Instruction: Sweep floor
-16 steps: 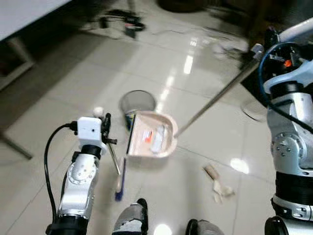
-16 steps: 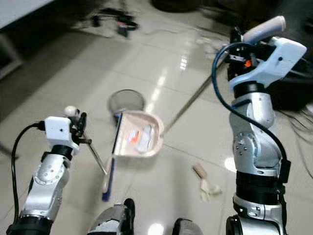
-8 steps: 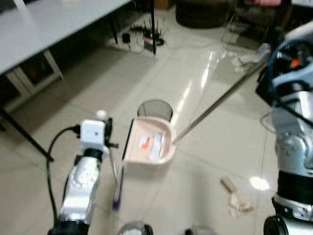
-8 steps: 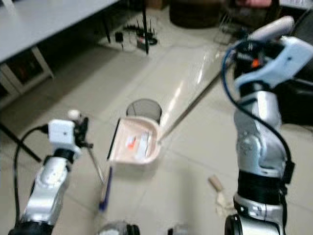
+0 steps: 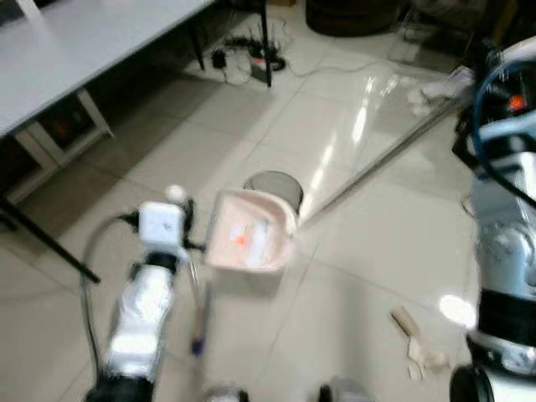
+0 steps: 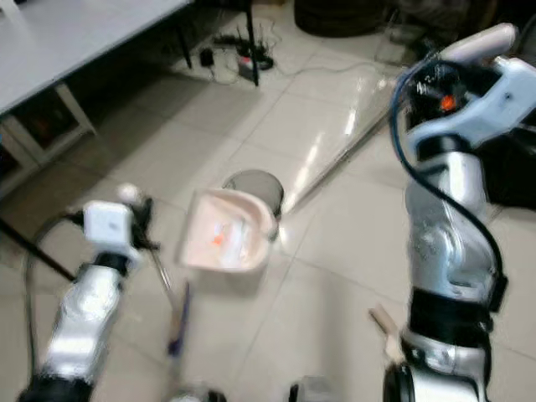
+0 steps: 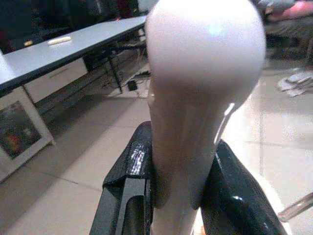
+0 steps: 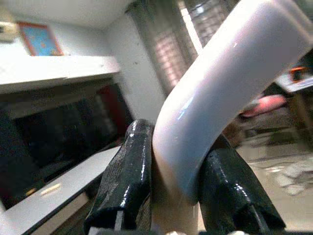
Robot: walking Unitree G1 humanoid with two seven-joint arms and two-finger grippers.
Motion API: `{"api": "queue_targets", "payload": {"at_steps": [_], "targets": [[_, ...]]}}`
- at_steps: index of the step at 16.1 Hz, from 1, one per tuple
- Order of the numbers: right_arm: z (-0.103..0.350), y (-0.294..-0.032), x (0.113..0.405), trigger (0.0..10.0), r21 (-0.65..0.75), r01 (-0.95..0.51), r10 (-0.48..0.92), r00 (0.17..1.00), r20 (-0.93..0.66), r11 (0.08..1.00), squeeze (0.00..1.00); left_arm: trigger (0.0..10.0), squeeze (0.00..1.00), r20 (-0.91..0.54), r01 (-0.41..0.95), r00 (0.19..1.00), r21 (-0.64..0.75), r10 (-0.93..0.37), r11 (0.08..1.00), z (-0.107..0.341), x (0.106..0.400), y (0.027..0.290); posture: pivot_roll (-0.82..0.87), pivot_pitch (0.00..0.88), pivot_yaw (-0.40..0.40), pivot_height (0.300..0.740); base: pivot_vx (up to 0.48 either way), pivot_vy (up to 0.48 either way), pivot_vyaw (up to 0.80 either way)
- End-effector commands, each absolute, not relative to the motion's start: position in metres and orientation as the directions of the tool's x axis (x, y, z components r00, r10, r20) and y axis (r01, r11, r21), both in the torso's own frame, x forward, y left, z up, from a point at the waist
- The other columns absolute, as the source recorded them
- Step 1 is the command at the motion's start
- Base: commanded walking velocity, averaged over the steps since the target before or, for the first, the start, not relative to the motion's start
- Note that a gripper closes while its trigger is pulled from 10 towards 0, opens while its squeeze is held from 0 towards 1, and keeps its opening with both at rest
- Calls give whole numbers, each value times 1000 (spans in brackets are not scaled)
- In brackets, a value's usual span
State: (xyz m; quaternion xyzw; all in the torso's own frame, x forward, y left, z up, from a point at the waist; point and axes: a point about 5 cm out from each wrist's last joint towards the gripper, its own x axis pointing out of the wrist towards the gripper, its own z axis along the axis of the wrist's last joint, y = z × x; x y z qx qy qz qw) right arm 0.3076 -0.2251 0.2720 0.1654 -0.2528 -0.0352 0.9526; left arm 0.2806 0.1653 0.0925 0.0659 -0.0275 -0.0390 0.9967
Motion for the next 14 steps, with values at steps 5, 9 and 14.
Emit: {"api": "queue_targets", "payload": {"at_steps": [5,9,14], "targets": [[286,-224,305,10000,337,-44,-152,833,532,941,0,10000,0,85,48,995,135,-60,990,100,284,170,-17,45,55,740,286,0,0],[283,-224,307,10000,343,-41,-154,838,524,939,0,10000,0,89,47,994,131,-59,990,101,285,168,-16,39,52,740,286,0,0],[283,-224,312,10000,331,-43,-144,842,520,943,0,10000,0,100,24,994,123,-36,992,101,284,170,-10,25,32,740,287,0,-173]]}}
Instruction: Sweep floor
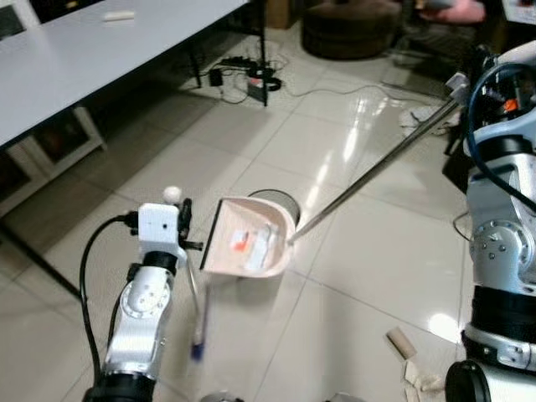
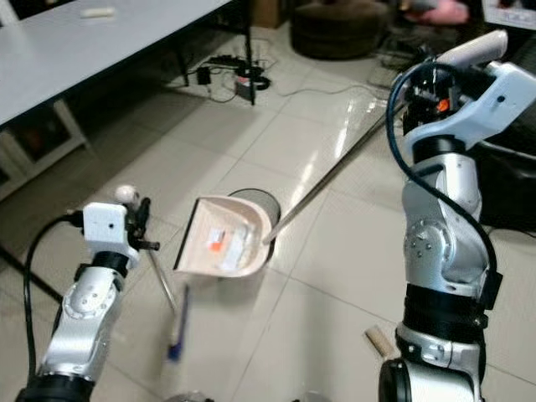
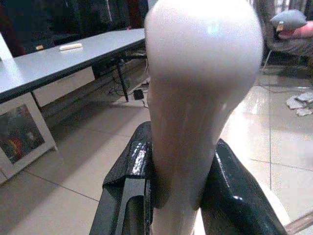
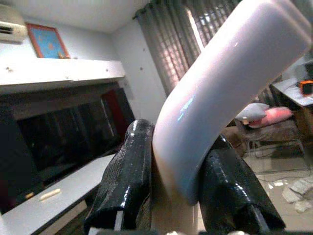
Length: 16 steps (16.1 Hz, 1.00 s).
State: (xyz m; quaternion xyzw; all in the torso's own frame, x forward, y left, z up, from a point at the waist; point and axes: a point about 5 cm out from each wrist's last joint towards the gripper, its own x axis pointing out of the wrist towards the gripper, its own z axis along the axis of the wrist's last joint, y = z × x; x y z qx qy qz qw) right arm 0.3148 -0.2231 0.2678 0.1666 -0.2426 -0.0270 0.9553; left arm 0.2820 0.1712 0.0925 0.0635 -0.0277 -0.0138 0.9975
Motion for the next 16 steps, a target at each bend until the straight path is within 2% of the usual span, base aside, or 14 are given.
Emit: {"api": "queue_targets", "payload": {"at_steps": [1,4,7,16], "targets": [[283,-224,313,10000,331,-46,-142,842,521,943,0,10000,0,100,22,994,123,-34,992,101,284,170,-8,24,28,740,289,0,0],[285,-223,316,10000,333,-55,-137,840,525,941,0,10000,0,103,15,994,121,-28,992,101,285,171,-6,20,27,740,287,0,0],[285,-223,317,10000,335,-57,-137,839,527,941,0,10000,0,106,13,994,122,-27,992,102,286,170,-8,17,32,740,296,0,-519],[284,-222,318,10000,337,-61,-137,835,534,940,0,10000,0,112,10,993,123,-24,992,103,289,171,-4,9,30,740,327,0,0]]}}
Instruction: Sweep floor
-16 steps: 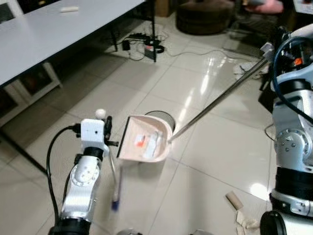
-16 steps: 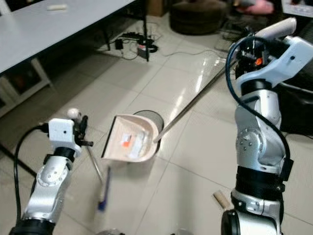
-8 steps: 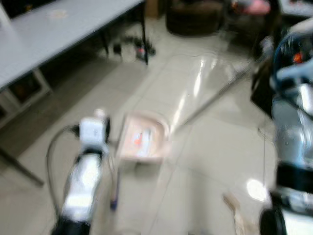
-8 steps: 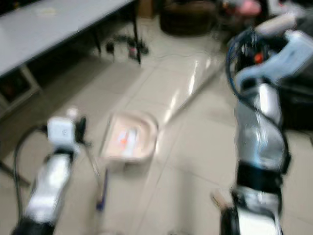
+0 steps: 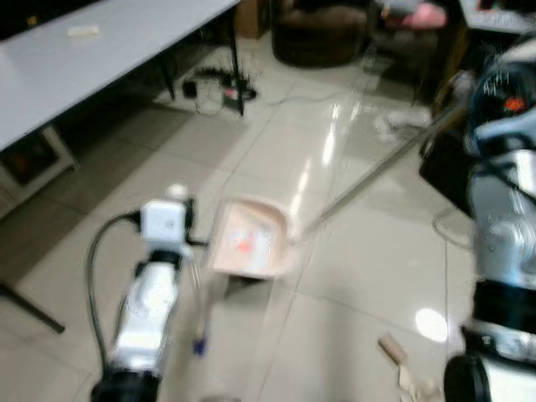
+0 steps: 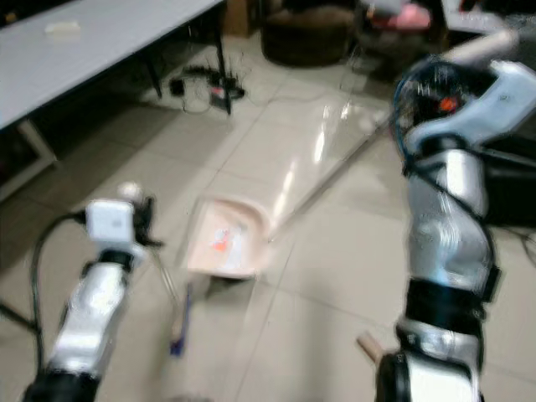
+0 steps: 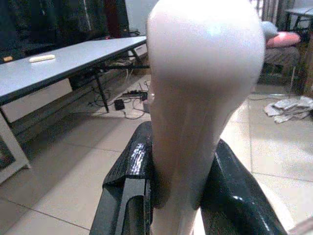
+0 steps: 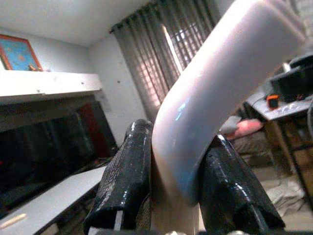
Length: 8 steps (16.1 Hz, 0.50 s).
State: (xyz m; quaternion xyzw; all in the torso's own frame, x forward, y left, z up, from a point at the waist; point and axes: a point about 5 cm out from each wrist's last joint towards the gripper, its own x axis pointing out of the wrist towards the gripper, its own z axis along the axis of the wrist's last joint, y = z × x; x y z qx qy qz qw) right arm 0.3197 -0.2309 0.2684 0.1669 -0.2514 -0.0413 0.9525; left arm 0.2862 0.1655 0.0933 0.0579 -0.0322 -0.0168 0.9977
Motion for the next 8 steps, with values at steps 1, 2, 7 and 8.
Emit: {"api": "queue_targets", "payload": {"at_steps": [1,2,7,8], "targets": [[284,-222,318,10000,337,-61,-138,834,535,939,0,10000,0,113,10,993,122,-24,992,103,289,171,-5,9,30,740,337,0,0],[284,-222,318,10000,337,-62,-138,833,536,939,0,10000,0,113,11,993,121,-25,993,103,289,170,-5,9,30,740,337,0,0],[284,-222,318,10000,340,-63,-140,831,539,938,0,10000,0,114,13,993,121,-27,993,103,290,169,-5,7,31,740,340,0,0],[283,-223,318,10000,340,-61,-140,832,537,939,0,10000,0,113,13,993,121,-27,993,103,290,170,-4,9,30,740,337,0,0]]}}
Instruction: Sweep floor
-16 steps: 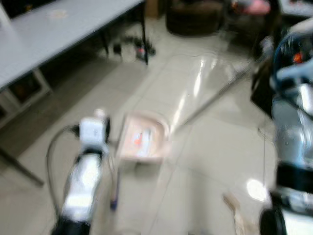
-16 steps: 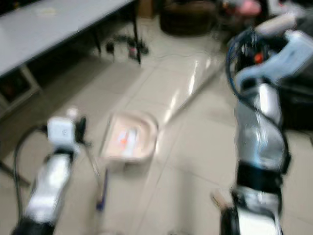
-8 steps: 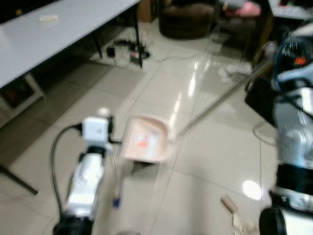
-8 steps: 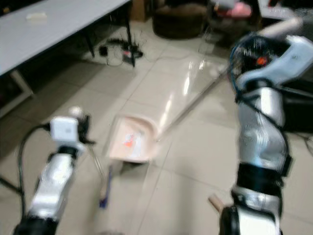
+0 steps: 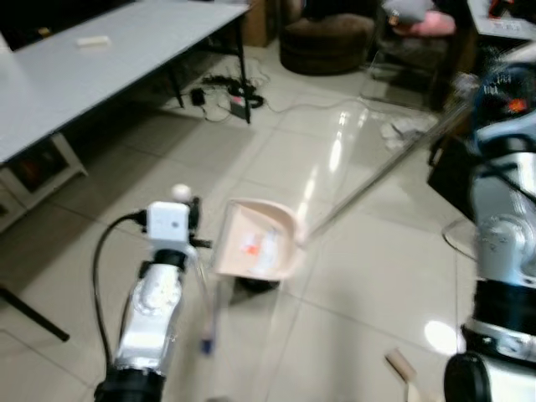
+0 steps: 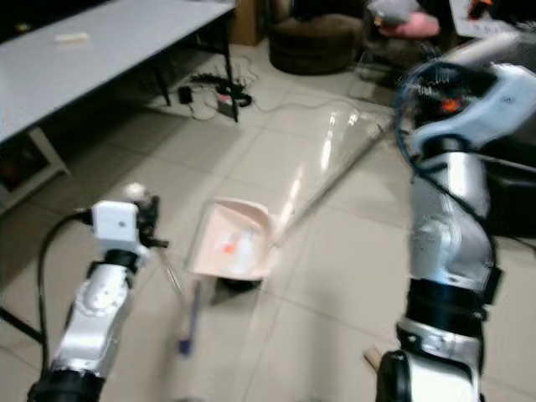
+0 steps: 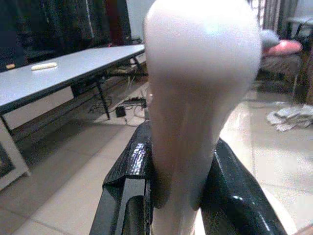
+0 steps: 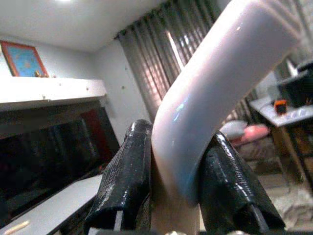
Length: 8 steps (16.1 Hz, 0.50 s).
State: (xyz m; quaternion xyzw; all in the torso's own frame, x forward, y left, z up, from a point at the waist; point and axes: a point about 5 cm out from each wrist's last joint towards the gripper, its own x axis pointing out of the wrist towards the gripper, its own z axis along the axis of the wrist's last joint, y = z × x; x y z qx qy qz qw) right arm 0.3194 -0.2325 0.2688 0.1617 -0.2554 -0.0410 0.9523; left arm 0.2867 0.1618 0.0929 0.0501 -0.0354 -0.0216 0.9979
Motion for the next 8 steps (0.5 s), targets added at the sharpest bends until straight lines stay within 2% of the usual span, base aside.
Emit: {"api": "queue_targets", "payload": {"at_steps": [1,8], "targets": [[282,-222,319,10000,341,-61,-140,833,535,938,0,10000,0,113,13,993,121,-27,993,103,290,170,-4,11,30,740,337,0,0],[278,-222,319,10000,342,-56,-140,840,524,938,0,10000,0,115,9,993,121,-23,993,103,289,171,-4,16,33,740,344,0,0]]}}
